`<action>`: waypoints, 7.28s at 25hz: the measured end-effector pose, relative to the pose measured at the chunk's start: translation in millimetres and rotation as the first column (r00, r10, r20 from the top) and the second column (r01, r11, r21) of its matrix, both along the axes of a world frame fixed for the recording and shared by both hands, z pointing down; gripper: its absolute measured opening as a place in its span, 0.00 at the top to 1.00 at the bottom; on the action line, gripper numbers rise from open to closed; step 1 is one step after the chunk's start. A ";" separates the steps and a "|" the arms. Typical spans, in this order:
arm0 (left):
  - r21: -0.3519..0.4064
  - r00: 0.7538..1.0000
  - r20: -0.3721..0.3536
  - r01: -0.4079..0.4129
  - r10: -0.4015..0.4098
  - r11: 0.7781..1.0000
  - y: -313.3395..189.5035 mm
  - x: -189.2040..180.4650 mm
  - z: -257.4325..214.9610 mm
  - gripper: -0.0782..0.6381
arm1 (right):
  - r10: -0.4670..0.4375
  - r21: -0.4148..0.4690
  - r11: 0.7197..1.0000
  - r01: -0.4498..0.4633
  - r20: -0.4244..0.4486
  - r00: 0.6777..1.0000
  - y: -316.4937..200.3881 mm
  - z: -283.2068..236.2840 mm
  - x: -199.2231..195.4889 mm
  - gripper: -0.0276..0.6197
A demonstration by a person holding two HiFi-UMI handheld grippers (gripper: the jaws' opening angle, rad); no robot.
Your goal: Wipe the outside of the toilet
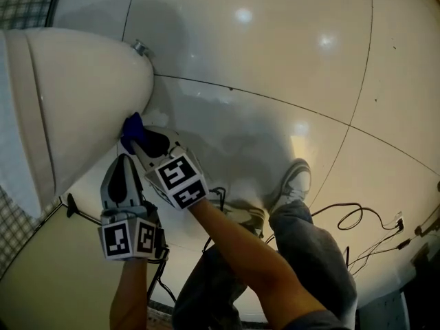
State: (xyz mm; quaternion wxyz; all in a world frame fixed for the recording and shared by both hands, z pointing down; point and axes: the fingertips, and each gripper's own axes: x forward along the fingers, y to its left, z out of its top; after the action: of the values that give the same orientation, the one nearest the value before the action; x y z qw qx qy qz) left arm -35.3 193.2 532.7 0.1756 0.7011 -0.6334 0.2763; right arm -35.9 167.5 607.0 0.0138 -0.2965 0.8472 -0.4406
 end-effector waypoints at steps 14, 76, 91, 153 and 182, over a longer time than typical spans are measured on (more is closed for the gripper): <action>-0.023 0.989 -0.067 -0.137 0.135 0.990 -37.1 42.9 47.1 0.88 | 0.141 0.074 0.988 -0.133 -0.119 0.983 -148.4 79.7 74.2 0.81; 0.214 0.673 -0.287 0.738 -0.681 0.640 162.4 -464.9 -256.6 0.88 | -0.388 0.388 0.804 0.450 -0.232 0.892 71.4 -308.3 -496.4 0.81; 0.143 0.724 -0.294 0.679 -0.624 0.720 120.0 -516.8 -197.2 0.88 | -0.282 0.318 0.860 0.398 -0.353 0.892 12.9 -218.0 -528.1 0.81; 0.117 0.824 -0.352 0.510 -0.444 0.852 160.5 -341.6 -114.4 0.88 | -0.047 0.215 0.955 0.204 -0.572 0.819 66.3 -108.2 -233.7 0.81; 0.121 0.687 -0.359 0.706 -0.632 0.698 141.5 -513.4 48.5 0.88 | -0.221 0.188 0.919 0.347 -0.482 0.848 -2.4 49.9 -538.0 0.81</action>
State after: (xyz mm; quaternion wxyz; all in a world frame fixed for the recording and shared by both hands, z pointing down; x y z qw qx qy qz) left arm -548.7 334.8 581.2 0.2660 0.4675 -0.8430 0.0045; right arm -573.9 165.1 656.8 -0.2092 -0.2562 0.9132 -0.2380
